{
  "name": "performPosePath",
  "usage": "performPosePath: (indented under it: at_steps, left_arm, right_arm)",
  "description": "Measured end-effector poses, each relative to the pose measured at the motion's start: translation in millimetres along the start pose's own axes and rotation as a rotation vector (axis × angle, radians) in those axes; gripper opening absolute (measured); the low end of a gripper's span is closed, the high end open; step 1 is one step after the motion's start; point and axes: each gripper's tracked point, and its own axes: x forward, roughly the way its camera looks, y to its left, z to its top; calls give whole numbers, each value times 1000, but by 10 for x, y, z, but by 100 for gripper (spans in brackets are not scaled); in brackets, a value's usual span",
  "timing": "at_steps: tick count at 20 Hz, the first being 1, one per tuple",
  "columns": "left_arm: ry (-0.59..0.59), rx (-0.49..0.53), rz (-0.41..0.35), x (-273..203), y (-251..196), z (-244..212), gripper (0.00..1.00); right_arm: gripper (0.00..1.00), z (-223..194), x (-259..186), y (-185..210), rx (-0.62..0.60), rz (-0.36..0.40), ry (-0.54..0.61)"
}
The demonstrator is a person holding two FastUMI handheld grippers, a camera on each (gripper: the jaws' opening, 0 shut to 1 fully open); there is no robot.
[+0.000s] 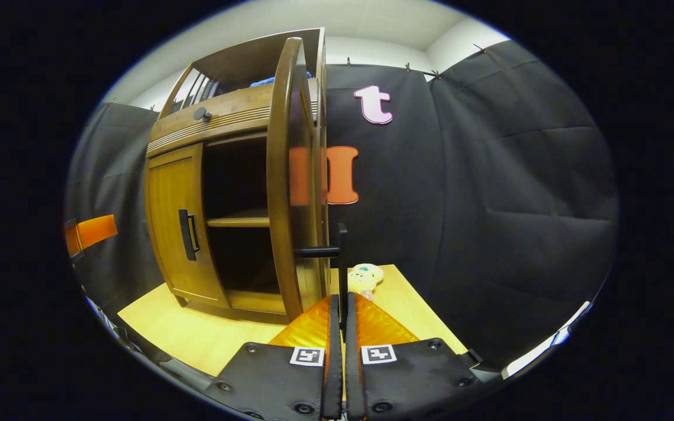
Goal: Open the right door of the double-door shoe cabinet with the right hand, and open the left door with the left hand.
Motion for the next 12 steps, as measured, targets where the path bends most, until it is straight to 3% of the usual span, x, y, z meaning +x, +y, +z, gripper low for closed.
performPosePath:
  at_steps: [12]
  left_arm:
    - [55, 19, -37, 103, -98, -115, 92]
  right_arm:
    - [9, 8, -235, -569, 33, -110, -6]
